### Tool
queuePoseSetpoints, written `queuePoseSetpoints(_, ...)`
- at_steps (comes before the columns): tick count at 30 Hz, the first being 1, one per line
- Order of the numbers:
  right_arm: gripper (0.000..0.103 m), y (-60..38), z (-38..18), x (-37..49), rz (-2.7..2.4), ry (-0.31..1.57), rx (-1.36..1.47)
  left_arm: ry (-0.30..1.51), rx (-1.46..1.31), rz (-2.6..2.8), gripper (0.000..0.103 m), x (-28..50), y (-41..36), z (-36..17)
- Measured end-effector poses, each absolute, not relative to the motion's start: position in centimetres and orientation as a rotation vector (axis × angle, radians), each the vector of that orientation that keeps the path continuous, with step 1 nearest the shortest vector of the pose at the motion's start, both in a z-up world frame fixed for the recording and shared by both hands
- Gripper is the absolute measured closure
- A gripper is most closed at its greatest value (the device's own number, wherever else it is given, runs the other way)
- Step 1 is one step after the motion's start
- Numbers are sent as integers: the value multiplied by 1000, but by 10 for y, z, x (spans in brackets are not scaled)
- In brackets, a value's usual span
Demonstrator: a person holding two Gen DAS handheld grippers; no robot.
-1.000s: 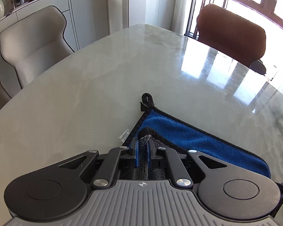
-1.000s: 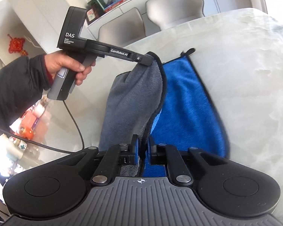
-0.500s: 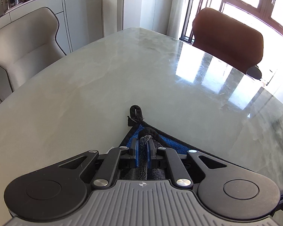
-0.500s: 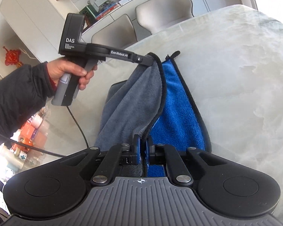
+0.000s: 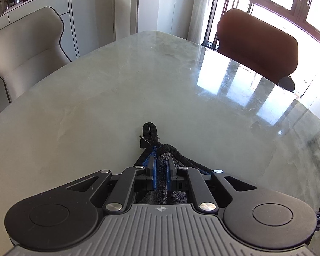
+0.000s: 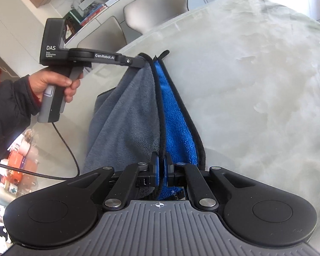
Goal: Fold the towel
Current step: 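Carry the held edge across with both grippers to the opposite towel edge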
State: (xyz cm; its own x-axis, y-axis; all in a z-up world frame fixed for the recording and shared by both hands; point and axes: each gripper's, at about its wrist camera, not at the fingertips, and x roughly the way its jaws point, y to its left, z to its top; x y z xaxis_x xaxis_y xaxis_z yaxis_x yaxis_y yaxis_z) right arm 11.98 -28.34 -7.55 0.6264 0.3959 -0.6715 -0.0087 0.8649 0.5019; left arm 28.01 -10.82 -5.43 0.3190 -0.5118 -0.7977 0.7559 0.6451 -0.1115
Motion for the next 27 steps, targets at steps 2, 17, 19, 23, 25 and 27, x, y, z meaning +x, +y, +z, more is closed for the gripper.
queuePoseSetpoints(2, 98, -283, -70, 116, 240, 844, 501, 912, 306, -856, 95, 279, -110, -53)
queuePoseSetpoints(17, 96, -291, -70, 109, 153, 886, 534, 856, 441, -778, 52, 275, -108, -53)
queuePoseSetpoints(19, 95, -291, -66, 108, 142, 887, 527, 840, 451, -745, 48, 275, -99, -50)
queuePoseSetpoints(23, 95, -287, -57, 105, 141, 905, 469, 818, 426, -706, 48, 274, -83, -45)
queuePoseSetpoints(25, 95, -284, -52, 104, 144, 907, 439, 776, 390, -695, 44, 272, -73, -41)
queuePoseSetpoints(27, 95, -282, -52, 104, 142, 908, 423, 756, 350, -689, 38, 273, -66, -37)
